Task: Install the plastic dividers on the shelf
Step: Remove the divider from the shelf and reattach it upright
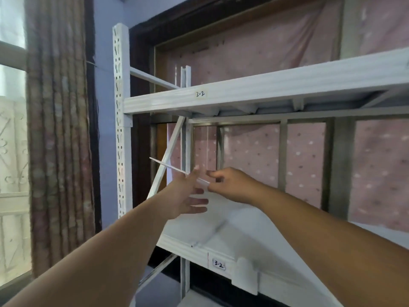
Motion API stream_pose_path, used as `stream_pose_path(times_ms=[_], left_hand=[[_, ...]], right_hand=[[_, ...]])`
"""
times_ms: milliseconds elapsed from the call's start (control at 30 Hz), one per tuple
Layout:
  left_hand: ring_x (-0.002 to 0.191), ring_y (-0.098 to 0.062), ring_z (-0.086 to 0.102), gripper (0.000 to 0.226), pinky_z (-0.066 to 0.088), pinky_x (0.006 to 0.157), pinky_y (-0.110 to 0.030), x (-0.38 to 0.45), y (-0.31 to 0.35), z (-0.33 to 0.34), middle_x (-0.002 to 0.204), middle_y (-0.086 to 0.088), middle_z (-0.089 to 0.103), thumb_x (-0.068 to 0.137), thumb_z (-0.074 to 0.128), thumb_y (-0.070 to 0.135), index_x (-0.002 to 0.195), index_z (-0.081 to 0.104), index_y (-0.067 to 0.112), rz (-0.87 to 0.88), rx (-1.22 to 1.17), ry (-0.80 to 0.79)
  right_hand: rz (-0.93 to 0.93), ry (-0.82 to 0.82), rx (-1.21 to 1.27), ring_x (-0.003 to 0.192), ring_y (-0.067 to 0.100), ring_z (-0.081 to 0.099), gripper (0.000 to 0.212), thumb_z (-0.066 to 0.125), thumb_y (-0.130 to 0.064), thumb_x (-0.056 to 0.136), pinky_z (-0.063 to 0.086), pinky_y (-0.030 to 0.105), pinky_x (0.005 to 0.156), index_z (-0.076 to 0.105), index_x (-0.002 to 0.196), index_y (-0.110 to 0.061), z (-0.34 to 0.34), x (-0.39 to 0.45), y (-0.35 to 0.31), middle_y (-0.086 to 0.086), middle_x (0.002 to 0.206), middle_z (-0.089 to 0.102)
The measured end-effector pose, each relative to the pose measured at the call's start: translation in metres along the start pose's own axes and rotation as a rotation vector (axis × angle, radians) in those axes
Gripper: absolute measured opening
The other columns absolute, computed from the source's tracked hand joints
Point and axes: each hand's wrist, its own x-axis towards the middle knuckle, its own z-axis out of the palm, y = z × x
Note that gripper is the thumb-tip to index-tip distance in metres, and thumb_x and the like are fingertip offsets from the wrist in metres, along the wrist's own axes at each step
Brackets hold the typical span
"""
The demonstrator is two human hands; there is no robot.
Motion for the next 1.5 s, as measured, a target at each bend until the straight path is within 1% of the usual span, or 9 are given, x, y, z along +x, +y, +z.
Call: stream_pose_path(times_ms=[133, 200, 333, 433, 600, 800, 933, 1033, 1500], left_hand=[[0.088, -0.042, 0.081, 0.054, 0.065, 0.066, -0.054, -0.003, 0.001, 0.064, 0.121, -0.020, 0.068, 0.100, 0.058, 0.056, 0.145, 0.049, 0.028, 0.096, -0.230, -0.160], [0.082, -0.037, 0.082, 0.055, 0.064, 0.058, -0.049, -0.008, 0.004, 0.096, 0.117, -0.017, 0.067, 0.102, 0.056, 0.055, 0.148, 0.045, 0.028, 0.128, -0.282, -0.217], [0.112, -0.050, 0.067, 0.061, 0.064, 0.062, -0.059, -0.013, 0.009, 0.148, 0.153, -0.017, 0.052, 0.104, 0.058, 0.047, 0.159, 0.034, 0.047, 0.137, -0.329, -0.399], [0.114, -0.049, 0.068, 0.060, 0.063, 0.077, -0.064, -0.014, 0.008, 0.178, 0.148, 0.000, 0.052, 0.106, 0.058, 0.037, 0.152, 0.032, 0.064, 0.180, -0.279, -0.524], [0.100, -0.039, 0.079, 0.062, 0.062, 0.081, -0.066, -0.022, -0.004, 0.238, 0.122, 0.005, 0.073, 0.100, 0.069, 0.028, 0.118, 0.046, 0.083, 0.279, -0.141, -0.613], [0.101, -0.028, 0.080, 0.074, 0.065, 0.070, -0.046, -0.038, -0.029, 0.302, 0.118, -0.011, 0.079, 0.095, 0.077, 0.026, 0.137, 0.043, 0.075, 0.381, -0.083, -0.782], [0.112, -0.035, 0.075, 0.075, 0.064, 0.081, -0.060, -0.050, -0.053, 0.326, 0.136, -0.015, 0.068, 0.096, 0.075, 0.021, 0.151, 0.041, 0.060, 0.423, -0.070, -0.845], [0.106, -0.031, 0.075, 0.073, 0.065, 0.073, -0.051, -0.055, -0.064, 0.334, 0.151, -0.021, 0.055, 0.097, 0.073, 0.020, 0.153, 0.042, 0.054, 0.440, -0.061, -0.877], [0.090, -0.013, 0.079, 0.083, 0.063, 0.066, -0.029, -0.078, -0.103, 0.329, 0.150, 0.004, 0.061, 0.081, 0.077, 0.038, 0.147, 0.038, 0.069, 0.531, -0.059, -0.934]], right_hand=[[0.089, -0.093, 0.216, 0.098, 0.003, 0.070, 0.057, 0.062, -0.038, 0.091, 0.056, 0.027, 0.083, 0.051, 0.147, -0.039, -0.030, -0.023, 0.018, -0.001, 0.130, 0.068], [0.127, -0.122, 0.303, 0.110, 0.014, 0.070, 0.065, 0.065, -0.034, 0.091, 0.056, 0.042, 0.098, 0.042, 0.150, -0.046, -0.041, -0.035, 0.029, 0.001, 0.133, 0.067], [0.168, 0.008, 0.458, 0.117, 0.012, 0.068, 0.060, 0.060, -0.046, 0.098, 0.055, 0.042, 0.099, 0.034, 0.151, -0.052, -0.072, -0.068, 0.052, -0.014, 0.134, 0.067], [0.189, 0.084, 0.516, 0.120, 0.013, 0.065, 0.050, 0.054, -0.048, 0.100, 0.050, 0.054, 0.104, 0.040, 0.148, -0.051, -0.098, -0.100, 0.073, -0.022, 0.127, 0.069], [0.201, 0.157, 0.618, 0.121, 0.030, 0.066, 0.060, 0.059, -0.042, 0.095, 0.048, 0.059, 0.105, 0.042, 0.152, -0.037, -0.132, -0.156, 0.101, 0.007, 0.133, 0.069], [0.198, 0.244, 0.532, 0.129, 0.028, 0.060, 0.041, 0.052, -0.027, 0.106, 0.039, 0.066, 0.109, 0.048, 0.147, -0.028, -0.154, -0.225, 0.133, 0.006, 0.136, 0.066], [0.218, 0.263, 0.506, 0.127, 0.017, 0.062, 0.057, 0.058, -0.019, 0.104, 0.041, 0.063, 0.110, 0.041, 0.150, -0.047, -0.155, -0.257, 0.142, -0.006, 0.137, 0.065], [0.205, 0.283, 0.475, 0.127, 0.015, 0.060, 0.059, 0.059, -0.022, 0.104, 0.043, 0.063, 0.108, 0.038, 0.148, -0.056, -0.149, -0.271, 0.147, -0.012, 0.134, 0.065], [0.130, 0.402, 0.419, 0.128, 0.017, 0.059, 0.062, 0.059, -0.022, 0.104, 0.053, 0.052, 0.102, 0.036, 0.148, -0.059, -0.111, -0.305, 0.159, -0.022, 0.134, 0.061]])
